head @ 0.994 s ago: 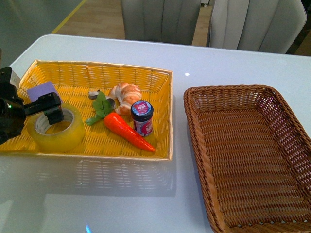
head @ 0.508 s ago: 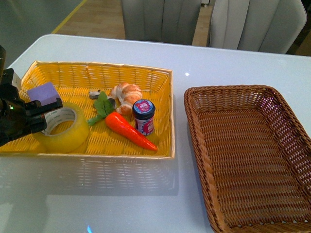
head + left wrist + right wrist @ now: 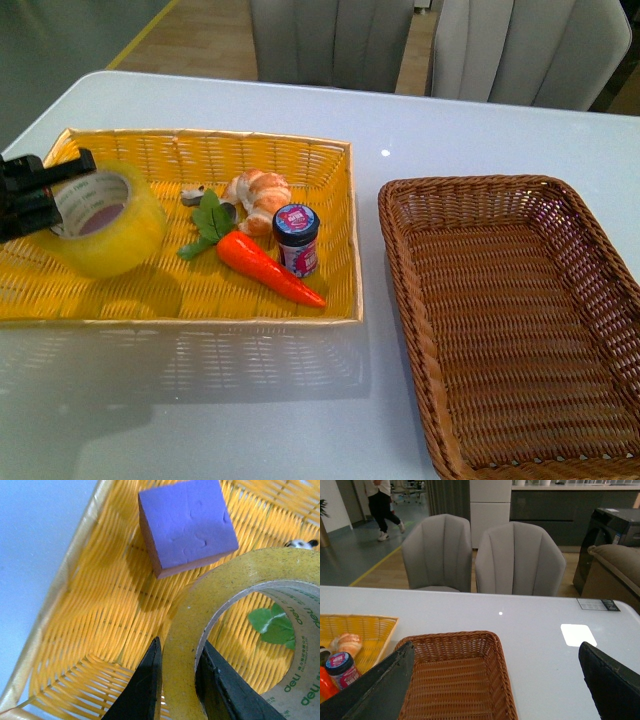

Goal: Move tape to another basket

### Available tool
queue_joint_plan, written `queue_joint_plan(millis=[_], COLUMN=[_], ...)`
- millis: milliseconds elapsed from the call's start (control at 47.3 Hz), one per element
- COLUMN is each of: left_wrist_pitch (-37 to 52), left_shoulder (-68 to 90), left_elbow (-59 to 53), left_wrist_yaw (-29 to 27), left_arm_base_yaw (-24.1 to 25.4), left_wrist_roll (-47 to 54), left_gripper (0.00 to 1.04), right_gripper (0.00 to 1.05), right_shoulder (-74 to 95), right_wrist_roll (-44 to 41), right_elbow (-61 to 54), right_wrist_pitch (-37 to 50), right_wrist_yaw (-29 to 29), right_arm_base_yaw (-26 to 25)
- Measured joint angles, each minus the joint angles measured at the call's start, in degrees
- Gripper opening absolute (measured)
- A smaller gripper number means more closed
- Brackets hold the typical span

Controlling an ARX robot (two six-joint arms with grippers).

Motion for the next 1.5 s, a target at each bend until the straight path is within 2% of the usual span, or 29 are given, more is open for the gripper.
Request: queue_joint_plan(millis=[254,360,614,931,1312,1502], left_wrist_pitch=[-4.5,-6.5,-8.0,-10.3,-11.5,-12.7], left_shoulder=[-8.2,-9.0,-7.3,-1.2,3.3,5.1], left_elbow=[0.3,3.0,9.2,15.3,18.4,20.0], left_wrist_yaw=[-1.7,-1.4,-0.2,0.5,5.4,6.5], left_arm_base_yaw=[-2.2,-7.7,-17.4,-23.9,-34.7,-38.0], left_wrist_roll=[1.3,1.4,1.5,1.1,-0.7,-0.7], left_gripper=[0.15,0.15,0.15,0.15,0.15,0.15], right_gripper=[0.96,0.96,0.96,0.96,0.96,0.96], right_shoulder=[0.0,0.0,0.0,0.0,0.0,0.0], right_wrist_roll=[0.0,0.0,0.0,0.0,0.0,0.0], right_elbow=[0.0,0.0,0.0,0.0,0.0,0.0], right_wrist_pitch=[0.0,0.0,0.0,0.0,0.0,0.0], right_wrist_yaw=[0.0,0.0,0.0,0.0,0.0,0.0], right_arm_base_yaw=[0.0,0.0,0.0,0.0,0.0,0.0])
